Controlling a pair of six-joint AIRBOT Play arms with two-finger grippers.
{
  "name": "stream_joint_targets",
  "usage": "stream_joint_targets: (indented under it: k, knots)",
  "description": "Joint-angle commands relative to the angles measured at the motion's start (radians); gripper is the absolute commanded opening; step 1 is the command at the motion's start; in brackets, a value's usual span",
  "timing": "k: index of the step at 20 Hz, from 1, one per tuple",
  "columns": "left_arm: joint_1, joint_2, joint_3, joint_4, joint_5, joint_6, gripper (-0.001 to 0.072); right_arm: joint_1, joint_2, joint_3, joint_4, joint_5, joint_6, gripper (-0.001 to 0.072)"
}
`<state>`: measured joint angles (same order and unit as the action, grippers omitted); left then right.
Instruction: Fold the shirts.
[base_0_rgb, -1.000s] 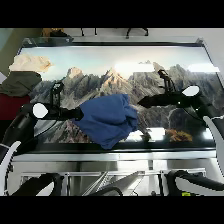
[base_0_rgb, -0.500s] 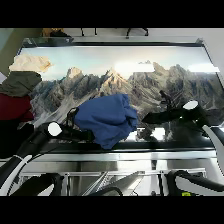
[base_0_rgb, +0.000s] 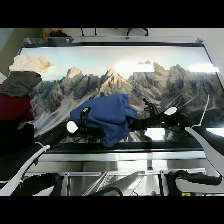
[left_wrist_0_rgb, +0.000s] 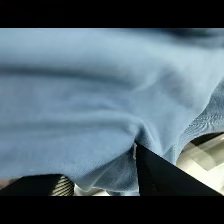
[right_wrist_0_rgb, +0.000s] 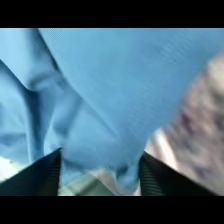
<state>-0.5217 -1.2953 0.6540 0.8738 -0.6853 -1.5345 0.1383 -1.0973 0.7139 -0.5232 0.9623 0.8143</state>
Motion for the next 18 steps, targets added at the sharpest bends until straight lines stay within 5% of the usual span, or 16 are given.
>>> stream_joint_targets:
  k: [1,2,3,4,10,18]
  knots:
    - [-0.008,-0.034,0.083,-0.001,-0.039,0.032,0.0204,0.015,-0.026,0.000,0.179,-0.012,-0.113,0.0228]
    - [-0.008,-0.024,0.095,-0.002,-0.047,0.058,0.0017,0.015,-0.026,0.000,0.193,-0.012,-0.113,0.0158]
    - [-0.008,-0.011,0.105,-0.002,-0.050,0.061,0.0017,0.015,-0.025,0.000,0.199,-0.011,-0.115,0.0033]
    - [-0.007,0.007,0.117,-0.001,-0.057,0.061,0.0016,0.015,-0.024,0.008,0.208,0.011,-0.137,0.0021]
    - [-0.007,0.242,0.343,0.070,-0.213,0.075,0.0015,0.011,0.138,0.243,0.274,0.232,-0.136,0.0020]
    - [-0.008,0.580,1.003,0.150,-0.257,0.056,0.0015,-0.083,0.504,0.862,0.132,0.167,-0.134,0.0020]
